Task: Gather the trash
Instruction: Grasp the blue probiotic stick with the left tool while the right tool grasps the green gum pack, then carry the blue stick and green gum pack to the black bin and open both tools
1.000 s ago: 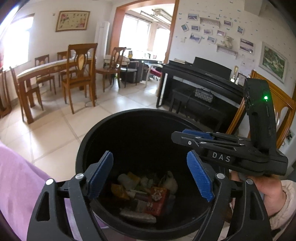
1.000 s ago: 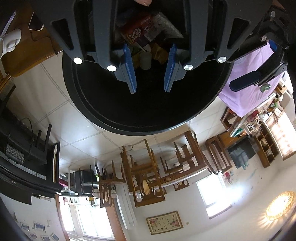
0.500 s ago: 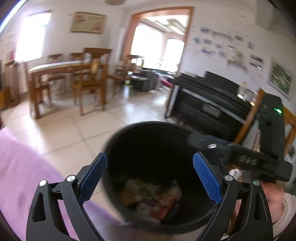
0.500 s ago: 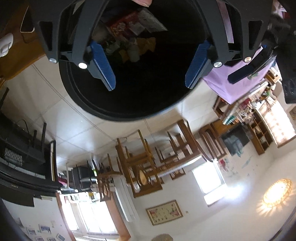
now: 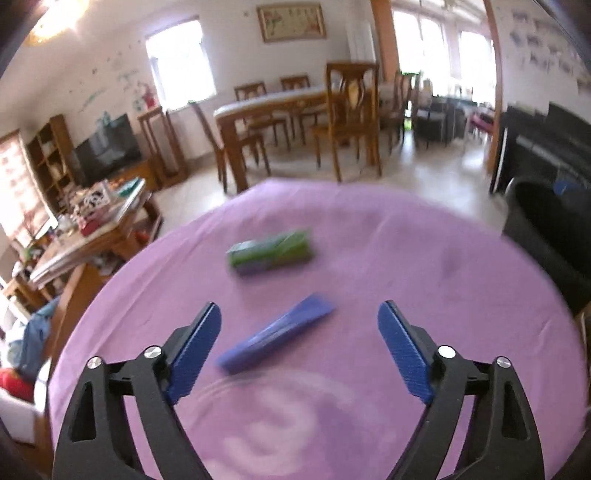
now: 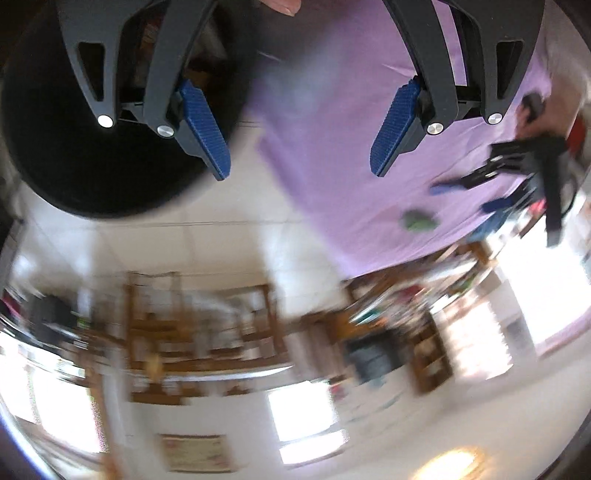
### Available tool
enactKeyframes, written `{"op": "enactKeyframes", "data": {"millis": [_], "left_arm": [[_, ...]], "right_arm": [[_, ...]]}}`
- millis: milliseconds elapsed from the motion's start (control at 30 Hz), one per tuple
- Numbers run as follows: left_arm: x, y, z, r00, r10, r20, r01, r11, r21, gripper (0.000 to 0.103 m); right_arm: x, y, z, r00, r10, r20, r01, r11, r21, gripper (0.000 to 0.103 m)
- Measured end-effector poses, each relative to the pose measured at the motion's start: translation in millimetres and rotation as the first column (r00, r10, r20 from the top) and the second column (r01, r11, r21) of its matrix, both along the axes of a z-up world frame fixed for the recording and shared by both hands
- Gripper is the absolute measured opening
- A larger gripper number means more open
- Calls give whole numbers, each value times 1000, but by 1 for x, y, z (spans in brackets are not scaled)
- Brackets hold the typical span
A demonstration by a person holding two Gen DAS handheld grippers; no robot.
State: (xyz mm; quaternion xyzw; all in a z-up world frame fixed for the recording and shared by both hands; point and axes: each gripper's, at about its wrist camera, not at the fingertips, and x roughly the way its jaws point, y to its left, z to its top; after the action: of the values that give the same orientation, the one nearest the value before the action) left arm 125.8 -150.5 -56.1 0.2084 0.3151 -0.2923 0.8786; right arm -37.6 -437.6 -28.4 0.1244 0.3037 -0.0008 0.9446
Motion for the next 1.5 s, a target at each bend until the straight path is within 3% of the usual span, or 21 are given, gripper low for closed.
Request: {"op": "enactKeyframes", "data": {"millis": [167, 333, 400, 467, 567, 667, 767, 933, 1100, 1133, 1300, 1500], "left_arm": [[31, 12, -19, 996, -23, -91, 29, 997, 71, 64], [47, 15, -24, 986, -53, -159, 60, 997, 39, 51], [50, 14, -26, 982, -76, -175, 80, 997, 18, 28], [53, 13, -31, 978, -83, -193, 85, 996, 0, 16], [50, 16, -34, 975, -73, -211, 70, 997, -23, 13], [59, 30, -35, 956, -57, -287, 22, 992, -123, 10], [70, 44, -36, 943, -5, -333, -60, 981, -185, 10], [76, 54, -39, 939, 45, -341, -119, 973, -198, 10], [83, 63, -37, 935, 63, -348, -147, 964, -221, 9], [63, 72, -36, 935, 63, -349, -150, 962, -229, 8], [63, 86, -32, 933, 56, -355, -167, 943, -289, 8], [45, 78, -5, 981, 78, -180, -139, 923, -358, 8]], "right_arm": [[67, 69, 6, 976, 215, -25, -216, 974, -62, 78], [126, 120, 4, 944, 319, -86, -327, 938, -115, 83], [144, 134, 1, 936, 333, -110, -346, 929, -132, 84], [171, 148, -5, 930, 340, -139, -359, 922, -148, 84], [202, 163, -17, 921, 344, -185, -377, 906, -194, 84], [224, 175, -32, 907, 353, -231, -406, 879, -249, 82], [233, 181, -42, 886, 376, -271, -444, 855, -267, 71], [234, 183, -48, 868, 401, -292, -462, 867, -185, 32], [227, 173, -43, 888, 362, -284, -408, 905, -124, 30], [225, 168, -42, 894, 356, -272, -394, 913, -101, 30], [174, 133, -5, 940, 313, -138, -305, 949, 79, 30], [83, 109, 11, 961, 274, -24, -267, 951, 159, 30]]}}
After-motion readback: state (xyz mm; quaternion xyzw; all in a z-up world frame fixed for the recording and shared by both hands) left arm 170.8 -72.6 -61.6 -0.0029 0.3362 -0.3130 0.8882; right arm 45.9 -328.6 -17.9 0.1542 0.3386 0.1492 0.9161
